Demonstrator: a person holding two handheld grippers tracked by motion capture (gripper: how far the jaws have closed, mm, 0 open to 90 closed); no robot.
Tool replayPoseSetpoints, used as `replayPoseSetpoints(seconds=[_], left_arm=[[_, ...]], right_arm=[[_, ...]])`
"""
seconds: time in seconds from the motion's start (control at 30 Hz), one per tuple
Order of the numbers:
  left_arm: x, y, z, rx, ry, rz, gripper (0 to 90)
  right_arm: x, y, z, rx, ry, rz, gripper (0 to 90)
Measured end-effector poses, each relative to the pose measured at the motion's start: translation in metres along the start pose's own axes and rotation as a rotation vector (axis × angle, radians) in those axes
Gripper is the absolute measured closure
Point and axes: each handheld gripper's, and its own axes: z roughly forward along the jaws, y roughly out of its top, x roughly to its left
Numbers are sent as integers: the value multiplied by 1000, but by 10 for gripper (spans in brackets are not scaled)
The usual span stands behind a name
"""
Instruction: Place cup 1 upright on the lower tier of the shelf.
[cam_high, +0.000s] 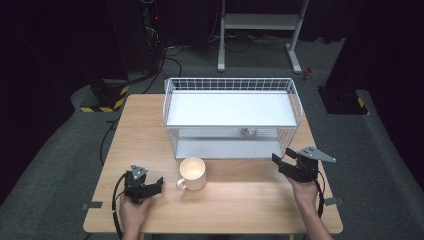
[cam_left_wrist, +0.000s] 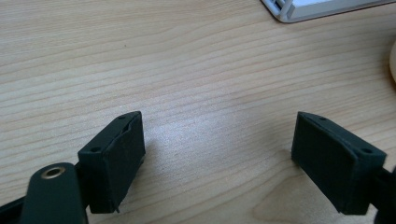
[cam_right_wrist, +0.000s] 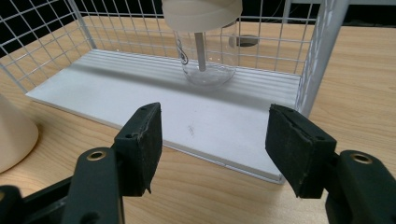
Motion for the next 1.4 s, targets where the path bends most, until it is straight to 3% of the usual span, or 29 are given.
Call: replayPoseSetpoints(seconds=[0.97,1.23,1.4], left_arm=[[0,0,0,0,0,-1,174],[0,0,0,0,0,-1,174],[0,0,0,0,0,-1,174]], right_arm=[[-9,-21,-27,-26,-3,22,351],[-10,-31,-33,-23,-24,11,348],[-5,-40,-35,-5,-58,-41,345]])
